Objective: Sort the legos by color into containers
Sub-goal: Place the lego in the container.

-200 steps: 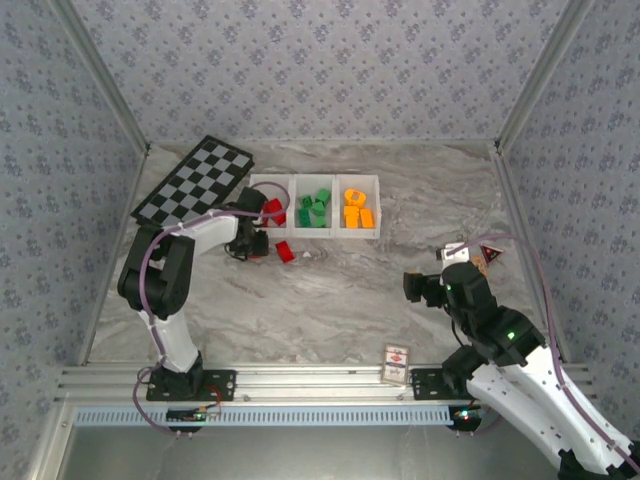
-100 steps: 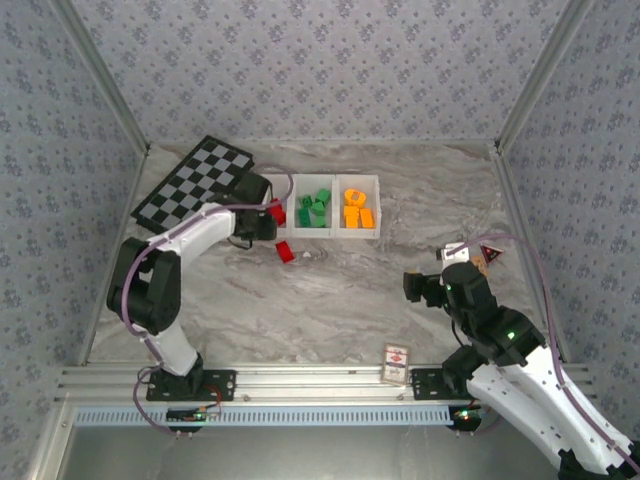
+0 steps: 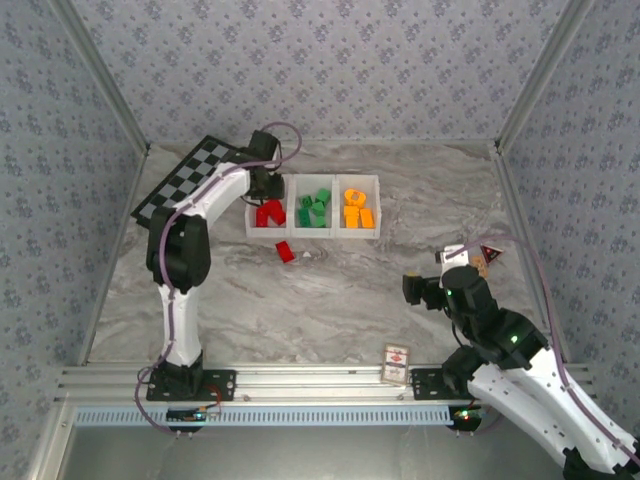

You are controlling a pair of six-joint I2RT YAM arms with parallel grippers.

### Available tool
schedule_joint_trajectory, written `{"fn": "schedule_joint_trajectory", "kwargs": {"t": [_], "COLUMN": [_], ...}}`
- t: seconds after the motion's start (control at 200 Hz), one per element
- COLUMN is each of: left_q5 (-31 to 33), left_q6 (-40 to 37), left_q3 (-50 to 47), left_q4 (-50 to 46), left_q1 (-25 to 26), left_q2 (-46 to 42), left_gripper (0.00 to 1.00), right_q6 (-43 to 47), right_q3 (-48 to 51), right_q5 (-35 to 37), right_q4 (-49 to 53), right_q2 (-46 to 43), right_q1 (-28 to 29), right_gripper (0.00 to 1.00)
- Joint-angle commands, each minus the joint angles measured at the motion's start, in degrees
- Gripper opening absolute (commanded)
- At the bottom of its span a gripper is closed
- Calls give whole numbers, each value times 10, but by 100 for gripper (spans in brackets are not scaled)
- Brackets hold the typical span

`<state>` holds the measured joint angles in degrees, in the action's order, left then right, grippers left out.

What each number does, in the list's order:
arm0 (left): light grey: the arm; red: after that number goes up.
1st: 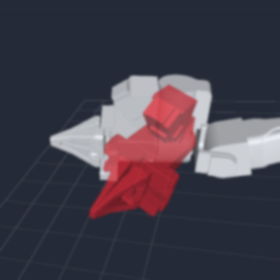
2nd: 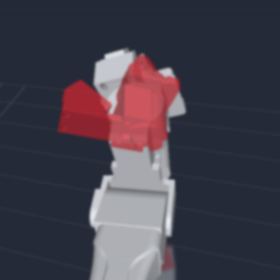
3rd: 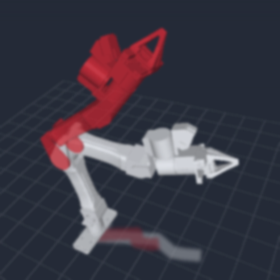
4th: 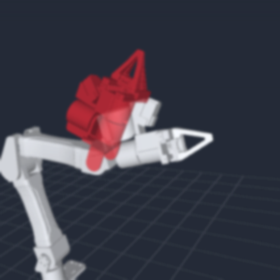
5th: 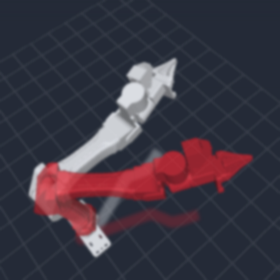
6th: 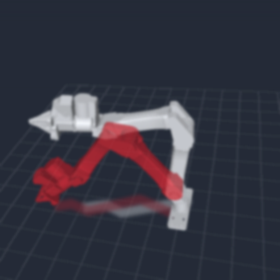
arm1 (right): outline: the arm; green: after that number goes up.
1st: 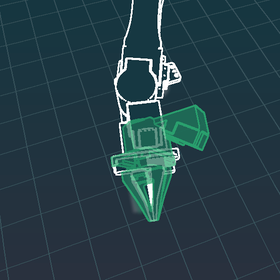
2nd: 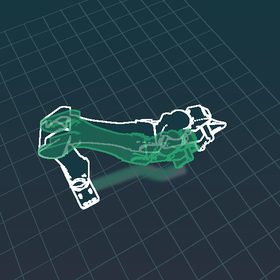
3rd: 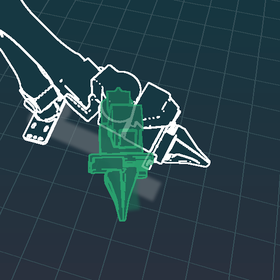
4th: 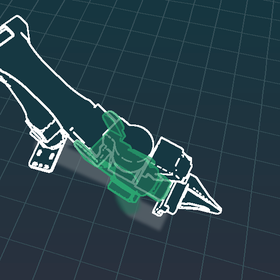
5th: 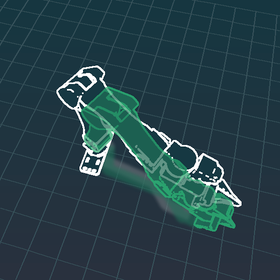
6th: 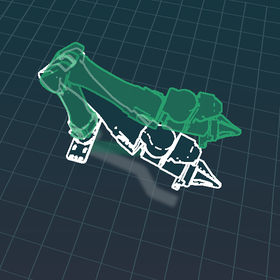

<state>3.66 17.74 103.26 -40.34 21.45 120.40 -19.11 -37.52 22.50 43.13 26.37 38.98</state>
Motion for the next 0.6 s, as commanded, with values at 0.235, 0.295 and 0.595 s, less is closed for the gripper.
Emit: {"fn": "schedule_joint_trajectory", "kwargs": {"t": [0.235,0.295,0.595], "left_q5": [5,8,-2], "left_q6": [-14,-17,-18], "left_q3": [38,37,-86], "left_q4": [-9,-9,49], "left_q1": [-2,-2,10], "left_q2": [22,17,-99], "left_gripper": [59,63,74], "right_q6": [-14,-15,-15], "right_q3": [-1,-1,0], "right_q5": [46,47,51], "right_q4": [22,23,22], "right_q2": [-9,-9,-8], "right_q1": [28,30,33], "right_gripper": [100,100,100]}}
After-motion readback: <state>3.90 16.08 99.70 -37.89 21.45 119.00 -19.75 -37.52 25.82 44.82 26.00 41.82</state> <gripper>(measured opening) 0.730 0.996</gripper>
